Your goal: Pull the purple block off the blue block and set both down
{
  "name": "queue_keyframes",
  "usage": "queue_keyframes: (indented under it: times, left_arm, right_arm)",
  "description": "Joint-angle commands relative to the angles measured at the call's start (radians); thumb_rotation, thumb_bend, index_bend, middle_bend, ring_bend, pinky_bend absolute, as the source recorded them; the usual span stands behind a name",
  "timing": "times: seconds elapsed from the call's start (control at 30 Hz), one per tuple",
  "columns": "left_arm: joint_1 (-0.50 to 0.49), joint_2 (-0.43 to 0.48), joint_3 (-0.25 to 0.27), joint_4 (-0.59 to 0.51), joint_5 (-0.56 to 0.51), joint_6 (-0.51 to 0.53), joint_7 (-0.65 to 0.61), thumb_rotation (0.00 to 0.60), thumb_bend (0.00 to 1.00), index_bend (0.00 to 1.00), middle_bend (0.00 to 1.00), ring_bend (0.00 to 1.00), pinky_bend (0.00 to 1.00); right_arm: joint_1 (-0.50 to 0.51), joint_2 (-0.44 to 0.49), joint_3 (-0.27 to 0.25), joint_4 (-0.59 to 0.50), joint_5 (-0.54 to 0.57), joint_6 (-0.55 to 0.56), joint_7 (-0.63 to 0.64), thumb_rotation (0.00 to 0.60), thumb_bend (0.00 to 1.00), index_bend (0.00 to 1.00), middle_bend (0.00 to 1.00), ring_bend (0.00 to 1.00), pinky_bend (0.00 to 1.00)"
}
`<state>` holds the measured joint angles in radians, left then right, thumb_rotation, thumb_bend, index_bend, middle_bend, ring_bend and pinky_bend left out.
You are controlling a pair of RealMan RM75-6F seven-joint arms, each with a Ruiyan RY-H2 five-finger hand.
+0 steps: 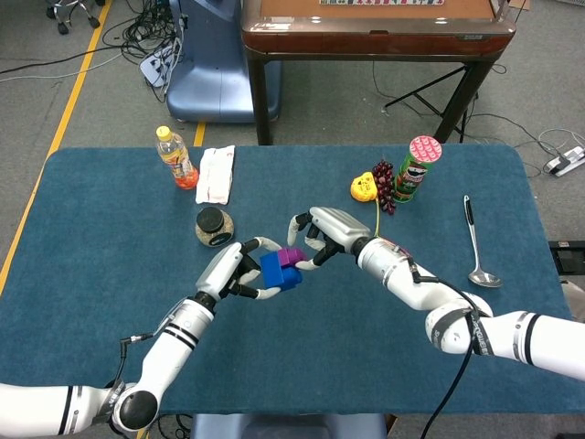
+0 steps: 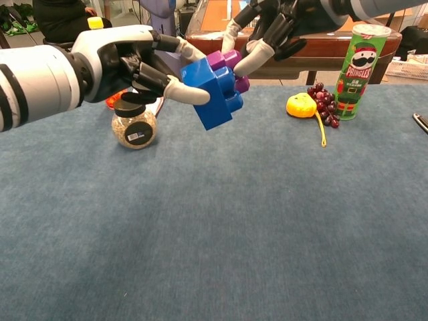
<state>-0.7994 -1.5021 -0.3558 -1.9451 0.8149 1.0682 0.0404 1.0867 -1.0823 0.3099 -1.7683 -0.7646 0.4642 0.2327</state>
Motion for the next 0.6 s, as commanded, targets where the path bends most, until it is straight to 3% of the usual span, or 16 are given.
queue_keyframes:
  times: [0.03, 0.6]
  left_arm:
    - [-0.002, -0.003, 0.0, 0.0, -0.001, 0.0, 0.002, 0.6, 0.36, 0.57, 1.0, 0.89, 1.0]
    - [-0.011, -0.015, 0.011, 0.01, -0.002, 0.002, 0.026, 0.6, 0.36, 0.57, 1.0, 0.89, 1.0]
  right_arm:
    - [0.002, -0.002, -0.001, 0.002, -0.002, -0.002, 0.003, 0.6, 0.17, 0.51, 1.0, 1.0, 1.0]
    - [0.007, -0.007, -0.002, 0.012, -0.028, -0.02, 0.031, 0.6, 0.27, 0.56, 1.0, 1.0, 1.0]
